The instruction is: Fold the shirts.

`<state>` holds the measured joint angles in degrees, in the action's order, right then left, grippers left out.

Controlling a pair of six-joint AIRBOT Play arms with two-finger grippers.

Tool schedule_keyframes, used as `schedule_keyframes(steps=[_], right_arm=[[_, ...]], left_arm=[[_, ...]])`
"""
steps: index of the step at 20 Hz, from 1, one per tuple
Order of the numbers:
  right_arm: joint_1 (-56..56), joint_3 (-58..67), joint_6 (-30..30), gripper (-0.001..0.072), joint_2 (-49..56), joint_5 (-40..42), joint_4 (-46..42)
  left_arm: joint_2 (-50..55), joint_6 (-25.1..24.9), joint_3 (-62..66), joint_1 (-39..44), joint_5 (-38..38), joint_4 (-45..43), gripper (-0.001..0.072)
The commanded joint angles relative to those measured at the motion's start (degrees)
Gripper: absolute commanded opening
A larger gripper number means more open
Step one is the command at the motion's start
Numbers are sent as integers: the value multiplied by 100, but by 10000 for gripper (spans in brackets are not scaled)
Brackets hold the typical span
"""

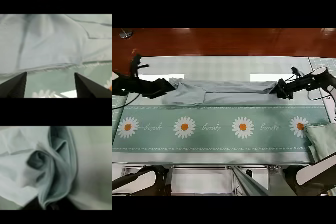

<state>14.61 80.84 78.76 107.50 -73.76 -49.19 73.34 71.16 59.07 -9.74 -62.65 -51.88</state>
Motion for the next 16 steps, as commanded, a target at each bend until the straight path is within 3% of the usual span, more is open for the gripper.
schedule_keyframes(steps=[1,2,6,10,13,16], right_arm=[[-345,146,-175,25,-37,-4,280],[-363,225,-245,25,-208,-107,236],[-330,-9,-271,25,-1600,-352,-944],[-330,-1598,-282,25,-3825,-94,-1510],[-330,-2758,81,25,-5499,90,-1593],[-330,-3287,422,25,-6533,55,-1582]], left_arm=[[-254,-323,-361,876,302,286,363],[-203,-348,-361,1097,424,293,32],[-22,-345,-262,2004,1043,542,21],[396,-313,142,3274,1945,527,19],[1239,256,920,4135,2328,66,19],[2452,883,2138,4815,1714,-127,19]])
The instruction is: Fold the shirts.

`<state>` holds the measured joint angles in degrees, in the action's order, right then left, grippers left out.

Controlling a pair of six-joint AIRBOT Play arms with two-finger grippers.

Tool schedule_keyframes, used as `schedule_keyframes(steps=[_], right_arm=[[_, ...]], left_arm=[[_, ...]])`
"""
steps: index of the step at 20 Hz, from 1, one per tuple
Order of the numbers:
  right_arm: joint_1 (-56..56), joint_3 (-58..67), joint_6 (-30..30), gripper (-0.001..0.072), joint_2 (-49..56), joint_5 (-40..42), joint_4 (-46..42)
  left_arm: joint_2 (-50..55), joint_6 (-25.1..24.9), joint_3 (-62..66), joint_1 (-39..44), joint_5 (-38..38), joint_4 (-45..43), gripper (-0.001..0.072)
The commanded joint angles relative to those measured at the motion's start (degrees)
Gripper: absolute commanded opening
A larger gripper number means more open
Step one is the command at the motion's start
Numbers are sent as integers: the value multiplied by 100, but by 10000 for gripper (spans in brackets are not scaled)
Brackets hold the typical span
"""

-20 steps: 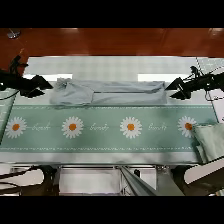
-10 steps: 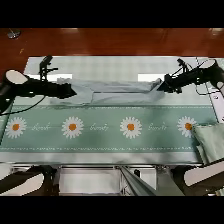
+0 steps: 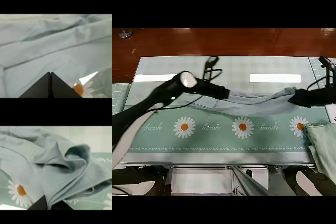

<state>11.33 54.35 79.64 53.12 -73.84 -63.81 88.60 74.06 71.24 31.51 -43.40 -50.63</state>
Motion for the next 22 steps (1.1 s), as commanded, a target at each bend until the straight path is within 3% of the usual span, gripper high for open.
schedule_keyframes(steps=[1,3,7,11,14,18,22], right_arm=[[-2,-660,396,25,-1261,4,-118],[-2,-660,415,25,-1456,-37,0],[-9,-656,385,25,-1471,39,286],[-9,-654,361,25,-1471,101,461],[-81,-577,238,26,-1471,195,719],[-1093,39,452,25,-866,581,719],[-2457,1419,575,26,837,870,719]], left_arm=[[1281,730,1276,885,-433,-249,19],[1884,986,1860,1294,-741,-192,19],[2479,975,2369,2046,-1023,273,19],[2492,568,2603,2149,-1784,219,20],[2168,590,2723,1325,-2380,-162,20],[1272,658,2616,-407,-3265,-546,20],[-879,341,608,-2055,-2673,-529,20]])
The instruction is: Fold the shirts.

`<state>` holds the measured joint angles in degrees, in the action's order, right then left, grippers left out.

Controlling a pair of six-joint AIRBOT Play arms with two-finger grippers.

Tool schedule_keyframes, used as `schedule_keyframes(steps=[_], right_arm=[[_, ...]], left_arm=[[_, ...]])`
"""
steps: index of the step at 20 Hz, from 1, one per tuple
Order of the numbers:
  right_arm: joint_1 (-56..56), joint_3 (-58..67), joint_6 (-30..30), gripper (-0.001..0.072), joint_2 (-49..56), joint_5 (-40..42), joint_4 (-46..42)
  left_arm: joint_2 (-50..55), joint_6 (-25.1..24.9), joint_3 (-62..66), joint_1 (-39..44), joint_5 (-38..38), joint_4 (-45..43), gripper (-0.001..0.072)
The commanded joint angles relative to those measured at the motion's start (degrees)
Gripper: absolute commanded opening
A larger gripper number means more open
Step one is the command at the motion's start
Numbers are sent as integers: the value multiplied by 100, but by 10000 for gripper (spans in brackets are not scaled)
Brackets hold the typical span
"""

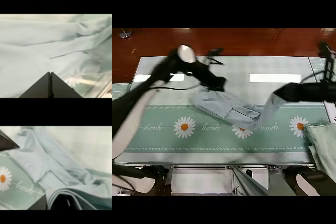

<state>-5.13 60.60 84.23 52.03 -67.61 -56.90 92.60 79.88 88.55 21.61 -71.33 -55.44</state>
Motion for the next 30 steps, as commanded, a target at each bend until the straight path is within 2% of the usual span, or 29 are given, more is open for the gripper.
schedule_keyframes(steps=[1,4,6,8,11,12,13,14,16,19,21,22,23,24,26,28,30], right_arm=[[-1154,1255,136,26,1502,313,28],[-2002,2776,267,26,3220,396,33],[-2413,3842,396,26,4310,374,33],[-2695,4848,470,26,5289,376,28],[-2896,5786,706,28,6371,444,151],[-2903,5783,708,178,6548,487,367],[-2896,5783,708,565,6695,354,627],[-2826,5783,671,622,6738,192,704],[-2439,5783,660,622,6577,-326,702],[-1340,5781,317,618,5829,-1941,511],[-649,5375,59,618,4983,-2651,-361],[-382,4848,-4,618,4457,-2590,-826],[-146,4068,-2,618,3871,-2256,-1088],[61,2955,13,618,3187,-1589,-1088],[251,402,455,618,1875,212,-758],[188,-1991,855,617,940,2105,457],[-33,-3257,463,616,717,3084,1974]], left_arm=[[-1917,-299,-1805,-1351,337,-48,20],[-3790,-313,-3821,-1928,949,-39,21],[-4701,-262,-4789,-1991,1104,57,21],[-5246,-116,-5429,-1974,1123,208,21],[-5431,-118,-5871,-1974,1222,455,21],[-5390,-122,-5908,-1963,1296,448,21],[-5340,-125,-5910,-1967,1399,446,21],[-5294,-122,-5910,-1967,1558,448,21],[-5248,-120,-5910,-1967,1805,448,21],[-5209,-120,-5910,-1967,1869,446,21],[-5209,-120,-5912,-1967,1871,446,21],[-5209,-120,-5912,-1967,1871,448,21],[-5209,-120,-5912,-1967,1873,448,21],[-5209,-120,-5912,-1967,1884,448,21],[-5209,-122,-5912,-1967,1888,448,22],[-5191,-122,-5912,-1967,1932,448,21],[-5101,-120,-5912,-1967,2090,448,21]])
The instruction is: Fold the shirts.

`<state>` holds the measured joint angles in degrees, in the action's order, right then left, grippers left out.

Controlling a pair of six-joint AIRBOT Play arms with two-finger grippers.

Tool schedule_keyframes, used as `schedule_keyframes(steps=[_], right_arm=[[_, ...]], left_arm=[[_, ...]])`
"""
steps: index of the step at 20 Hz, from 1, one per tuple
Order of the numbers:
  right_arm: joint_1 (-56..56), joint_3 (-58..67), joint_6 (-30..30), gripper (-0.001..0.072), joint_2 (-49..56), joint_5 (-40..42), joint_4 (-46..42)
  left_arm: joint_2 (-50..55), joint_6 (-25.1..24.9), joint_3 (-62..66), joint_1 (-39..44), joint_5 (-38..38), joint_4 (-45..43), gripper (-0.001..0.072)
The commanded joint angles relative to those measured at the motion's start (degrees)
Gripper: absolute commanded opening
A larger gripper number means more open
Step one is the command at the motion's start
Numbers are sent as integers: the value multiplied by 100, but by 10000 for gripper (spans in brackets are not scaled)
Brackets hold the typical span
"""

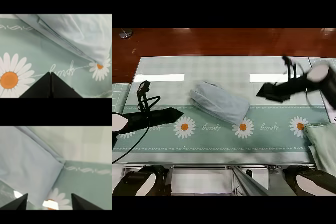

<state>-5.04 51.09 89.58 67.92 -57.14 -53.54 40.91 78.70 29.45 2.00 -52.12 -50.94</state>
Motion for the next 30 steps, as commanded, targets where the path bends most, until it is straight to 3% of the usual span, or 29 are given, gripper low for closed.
schedule_keyframes(steps=[1,4,9,10,11,13,16,18,24,30], right_arm=[[-236,-2577,-433,617,-793,2203,2186],[-881,-2389,-896,616,-111,2159,2693],[-1198,-1143,-1021,614,1300,1823,2820],[-1202,-844,-1023,585,1578,1685,2817],[-1202,-487,-1073,448,1862,1495,2815],[-1191,297,-1438,19,2286,964,2791],[-1189,1893,-1545,25,2435,164,2065],[-1139,3193,-841,25,2435,-492,1027],[-686,6551,229,25,2420,-2721,-1143],[942,6769,767,25,1384,-4301,-1937]], left_arm=[[142,-2,-2,-7,264,-2,22],[527,-4,-2,-7,555,-4,22],[1180,-7,-2,70,562,-2,22],[1228,-7,-2,114,566,-2,21],[1252,-4,-2,155,566,0,21],[1252,-2,-2,229,562,0,22],[1252,-2,-2,315,560,0,22],[1250,-2,-2,358,560,0,22],[1252,0,-2,374,525,0,22],[1250,0,-2,374,369,85,22]])
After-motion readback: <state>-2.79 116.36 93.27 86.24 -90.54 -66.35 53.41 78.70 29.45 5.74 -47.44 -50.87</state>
